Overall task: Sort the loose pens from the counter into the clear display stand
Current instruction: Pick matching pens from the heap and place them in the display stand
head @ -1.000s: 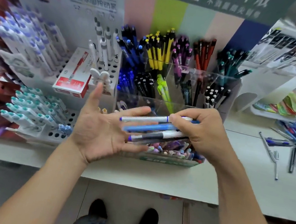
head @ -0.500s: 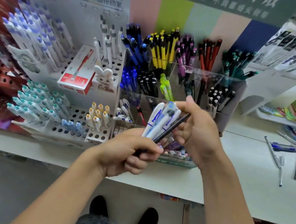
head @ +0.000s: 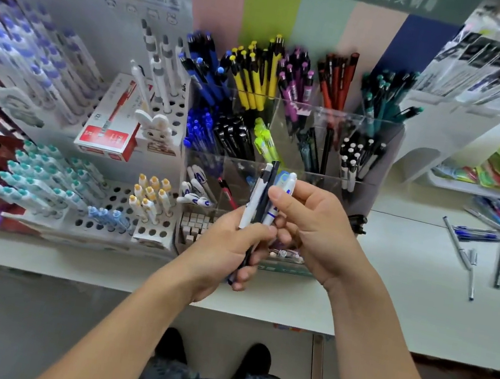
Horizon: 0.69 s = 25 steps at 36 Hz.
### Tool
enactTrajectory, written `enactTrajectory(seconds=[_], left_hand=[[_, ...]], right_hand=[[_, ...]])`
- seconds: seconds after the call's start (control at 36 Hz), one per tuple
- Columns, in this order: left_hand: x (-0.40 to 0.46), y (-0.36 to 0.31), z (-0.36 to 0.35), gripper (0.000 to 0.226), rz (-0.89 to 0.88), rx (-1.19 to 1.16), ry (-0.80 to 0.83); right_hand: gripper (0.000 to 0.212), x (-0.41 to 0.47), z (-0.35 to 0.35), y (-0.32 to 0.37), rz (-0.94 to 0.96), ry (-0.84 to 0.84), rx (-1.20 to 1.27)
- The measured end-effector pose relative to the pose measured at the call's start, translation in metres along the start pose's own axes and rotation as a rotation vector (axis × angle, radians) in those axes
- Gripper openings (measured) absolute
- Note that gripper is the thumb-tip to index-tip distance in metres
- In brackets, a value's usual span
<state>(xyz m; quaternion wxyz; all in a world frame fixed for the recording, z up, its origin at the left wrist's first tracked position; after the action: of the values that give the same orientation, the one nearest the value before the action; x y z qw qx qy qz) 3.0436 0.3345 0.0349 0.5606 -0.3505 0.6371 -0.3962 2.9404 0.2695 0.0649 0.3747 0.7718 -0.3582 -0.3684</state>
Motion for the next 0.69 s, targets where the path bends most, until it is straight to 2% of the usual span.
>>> enactTrajectory(seconds=[0.08, 0.19, 0.33, 0.42, 0.5, 0.53, 0.58, 0.69], left_hand=[[0.001, -0.003, 0.003, 0.009, -0.091, 0.100, -0.067], [-0.001, -0.004, -0.001, 0.012, -0.182, 0.066, -0.051], [-0.002, -0.002, 0.009, 0.029, -0.131, -0.045, -0.082], [-0.001, 0.003, 0.018, 0.024, -0.088, 0.023, -0.187], [0.000, 0.009, 0.030, 0.022, -0.048, 0.031, -0.358], [-0.001, 0.009, 0.036, 0.021, -0.051, 0.103, -0.433], [-0.005, 0.006, 0.047, 0.019, -0.082, 0.389, -0.567], [-0.012, 0.001, 0.052, 0.013, -0.102, 0.688, -0.626]], right_hand=[[0.023, 0.001, 0.001, 0.003, 0.026, -0.012, -0.004], [0.019, 0.005, -0.003, 0.006, 0.065, -0.001, -0.100], [0.025, 0.012, 0.003, 0.006, 0.129, -0.112, -0.236], [0.024, 0.014, 0.004, 0.006, 0.179, -0.157, -0.265], [0.020, 0.017, 0.005, 0.009, 0.236, -0.211, -0.239], [0.020, 0.017, 0.006, 0.012, 0.247, -0.213, -0.236], [0.021, 0.018, 0.006, 0.018, 0.259, -0.183, -0.265], [0.029, 0.016, -0.007, 0.021, 0.229, -0.018, -0.509]])
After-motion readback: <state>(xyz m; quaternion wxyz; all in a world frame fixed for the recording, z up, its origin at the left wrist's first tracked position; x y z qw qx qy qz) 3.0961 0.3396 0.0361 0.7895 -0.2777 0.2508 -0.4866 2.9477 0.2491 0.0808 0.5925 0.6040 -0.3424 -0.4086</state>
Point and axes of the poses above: each hand's wrist, its own x-axis towards the middle knuckle, its own z-axis out of the back of the hand, y = z × x, the point moved 5 cm from there along x, towards the middle knuckle, and after that the axes turned 15 degrees about x, right-handed, at the moved point
